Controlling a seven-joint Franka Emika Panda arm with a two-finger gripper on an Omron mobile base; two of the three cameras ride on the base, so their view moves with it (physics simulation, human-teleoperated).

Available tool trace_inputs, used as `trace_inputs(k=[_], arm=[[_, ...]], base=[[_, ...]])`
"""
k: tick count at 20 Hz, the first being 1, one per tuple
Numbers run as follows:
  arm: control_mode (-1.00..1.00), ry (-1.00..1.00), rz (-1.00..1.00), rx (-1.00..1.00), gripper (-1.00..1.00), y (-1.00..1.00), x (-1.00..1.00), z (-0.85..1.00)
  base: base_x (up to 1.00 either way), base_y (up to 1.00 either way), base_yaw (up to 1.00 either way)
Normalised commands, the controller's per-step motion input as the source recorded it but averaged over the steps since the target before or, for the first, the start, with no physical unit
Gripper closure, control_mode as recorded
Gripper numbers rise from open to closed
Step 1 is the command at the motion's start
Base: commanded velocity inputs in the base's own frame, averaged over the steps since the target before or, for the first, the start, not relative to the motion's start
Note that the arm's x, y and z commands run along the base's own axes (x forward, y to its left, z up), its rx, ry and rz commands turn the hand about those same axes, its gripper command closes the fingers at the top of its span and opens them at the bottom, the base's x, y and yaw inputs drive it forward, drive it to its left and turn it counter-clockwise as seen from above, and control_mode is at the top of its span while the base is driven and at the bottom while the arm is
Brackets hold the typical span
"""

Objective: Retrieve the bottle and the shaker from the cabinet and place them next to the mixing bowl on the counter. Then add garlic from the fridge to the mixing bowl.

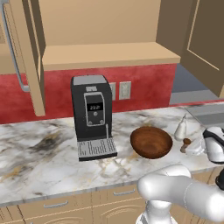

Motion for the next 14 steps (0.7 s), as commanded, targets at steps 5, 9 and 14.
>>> trace_inputs(k=[5,9,14], arm=[[-1.0,0.0,0.0,0.0,-1.0,0.0,-0.13,-0.01],[-1.0,0.0,0.0,0.0,-1.0,0.0,-0.23,0.0],[-1.0,-0.01,-0.02,0.0,-1.0,-0.01,-0.56,0.16]], base=[[0.0,0.0,0.0],[0.0,0.0,0.0],[0.0,0.0,0.0]])
